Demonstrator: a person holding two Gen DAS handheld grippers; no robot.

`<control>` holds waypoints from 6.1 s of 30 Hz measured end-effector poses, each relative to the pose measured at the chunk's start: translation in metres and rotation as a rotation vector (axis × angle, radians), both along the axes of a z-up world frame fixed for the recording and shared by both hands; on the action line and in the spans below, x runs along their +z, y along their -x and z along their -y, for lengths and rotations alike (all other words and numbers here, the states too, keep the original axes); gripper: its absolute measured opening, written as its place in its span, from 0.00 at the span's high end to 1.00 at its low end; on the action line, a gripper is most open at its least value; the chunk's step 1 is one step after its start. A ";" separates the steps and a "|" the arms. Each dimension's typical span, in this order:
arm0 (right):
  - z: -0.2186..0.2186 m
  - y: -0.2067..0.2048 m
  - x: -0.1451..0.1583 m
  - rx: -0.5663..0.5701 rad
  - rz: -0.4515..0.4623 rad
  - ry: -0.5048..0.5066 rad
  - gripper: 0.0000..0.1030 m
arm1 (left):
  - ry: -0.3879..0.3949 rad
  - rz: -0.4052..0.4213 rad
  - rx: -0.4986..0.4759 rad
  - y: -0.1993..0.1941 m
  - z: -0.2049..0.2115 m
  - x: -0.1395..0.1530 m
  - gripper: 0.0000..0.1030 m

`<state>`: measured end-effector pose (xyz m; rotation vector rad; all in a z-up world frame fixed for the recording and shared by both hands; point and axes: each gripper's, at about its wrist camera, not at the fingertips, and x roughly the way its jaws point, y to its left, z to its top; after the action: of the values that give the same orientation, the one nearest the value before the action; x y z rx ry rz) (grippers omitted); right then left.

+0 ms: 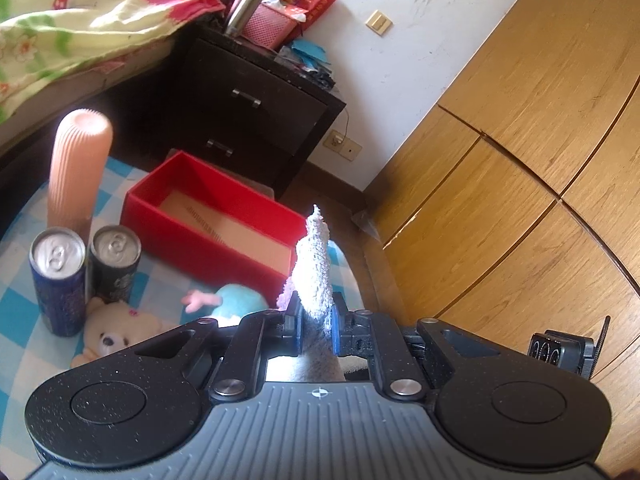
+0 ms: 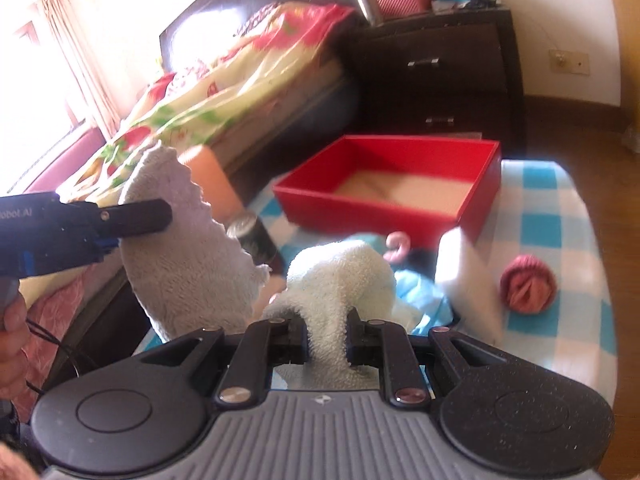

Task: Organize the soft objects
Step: 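Carry both towels over the red box and open both tools to drop them, then grasp the cream teddy bear with the left tool while the right tool reaches the white block, then grasp the white block with the right tool while the left tool lifts the teddy bear, then carry the bear and block into the red box and open both tools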

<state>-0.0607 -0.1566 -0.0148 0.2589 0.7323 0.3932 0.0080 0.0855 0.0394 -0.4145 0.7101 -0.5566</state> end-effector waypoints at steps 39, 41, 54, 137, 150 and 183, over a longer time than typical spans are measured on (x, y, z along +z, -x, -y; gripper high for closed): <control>0.035 -0.210 -0.004 -0.216 0.111 -0.100 1.00 | -0.050 0.045 0.166 -0.202 0.050 -0.020 0.90; 0.036 -0.215 -0.014 -0.229 0.101 -0.082 0.86 | -0.081 0.015 0.183 -0.205 0.051 -0.029 0.90; 0.052 -0.193 0.009 -0.285 0.131 -0.064 0.58 | -0.148 0.002 0.221 -0.176 0.043 -0.014 0.47; 0.059 -0.008 -0.105 -0.084 -0.306 0.373 0.43 | -0.511 -0.419 0.126 -0.048 -0.021 -0.143 0.45; 0.048 -0.005 -0.112 -0.103 -0.318 0.426 0.56 | -0.472 -0.374 0.024 -0.031 0.001 -0.127 0.45; 0.022 -0.027 0.021 -0.117 0.031 0.136 0.64 | -0.310 -0.114 0.037 -0.053 0.041 -0.026 0.43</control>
<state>-0.0335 -0.1786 0.0065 0.1660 0.7069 0.2347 0.0607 0.0449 0.0131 -0.1705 0.8816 -0.3810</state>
